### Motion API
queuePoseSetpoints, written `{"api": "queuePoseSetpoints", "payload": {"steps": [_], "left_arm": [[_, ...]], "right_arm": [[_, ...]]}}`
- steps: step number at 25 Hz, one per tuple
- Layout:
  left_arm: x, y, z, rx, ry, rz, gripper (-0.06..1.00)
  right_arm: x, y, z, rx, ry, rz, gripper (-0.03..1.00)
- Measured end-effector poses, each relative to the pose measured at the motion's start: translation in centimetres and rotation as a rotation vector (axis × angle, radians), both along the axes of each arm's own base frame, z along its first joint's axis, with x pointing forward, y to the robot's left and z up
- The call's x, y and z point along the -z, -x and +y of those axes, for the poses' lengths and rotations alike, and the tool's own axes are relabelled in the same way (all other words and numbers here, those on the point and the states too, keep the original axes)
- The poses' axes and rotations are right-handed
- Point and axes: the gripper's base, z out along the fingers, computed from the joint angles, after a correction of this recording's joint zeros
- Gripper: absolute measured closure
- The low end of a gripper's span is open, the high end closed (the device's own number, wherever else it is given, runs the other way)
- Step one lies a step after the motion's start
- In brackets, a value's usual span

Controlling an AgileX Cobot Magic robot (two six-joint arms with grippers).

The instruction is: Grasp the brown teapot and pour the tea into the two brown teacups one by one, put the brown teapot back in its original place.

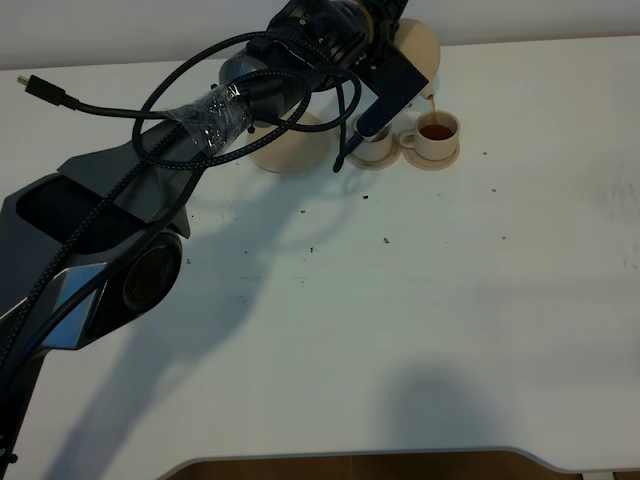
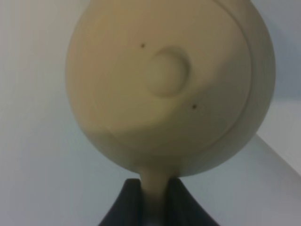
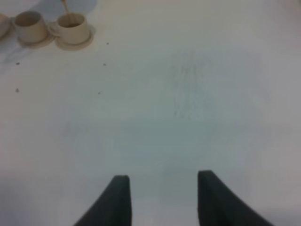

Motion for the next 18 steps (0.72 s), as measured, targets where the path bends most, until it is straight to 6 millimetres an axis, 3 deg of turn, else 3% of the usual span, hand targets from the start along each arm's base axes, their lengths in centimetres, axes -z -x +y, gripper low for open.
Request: {"api": "queuePoseSetpoints", "payload": {"steps": [18], "left_arm": [[0.00, 0.00, 0.00, 0.019, -0.028, -0.009, 0.84]], "right_arm": [[0.00, 0.00, 0.00, 0.000, 0.000, 0.000, 0.61]]}}
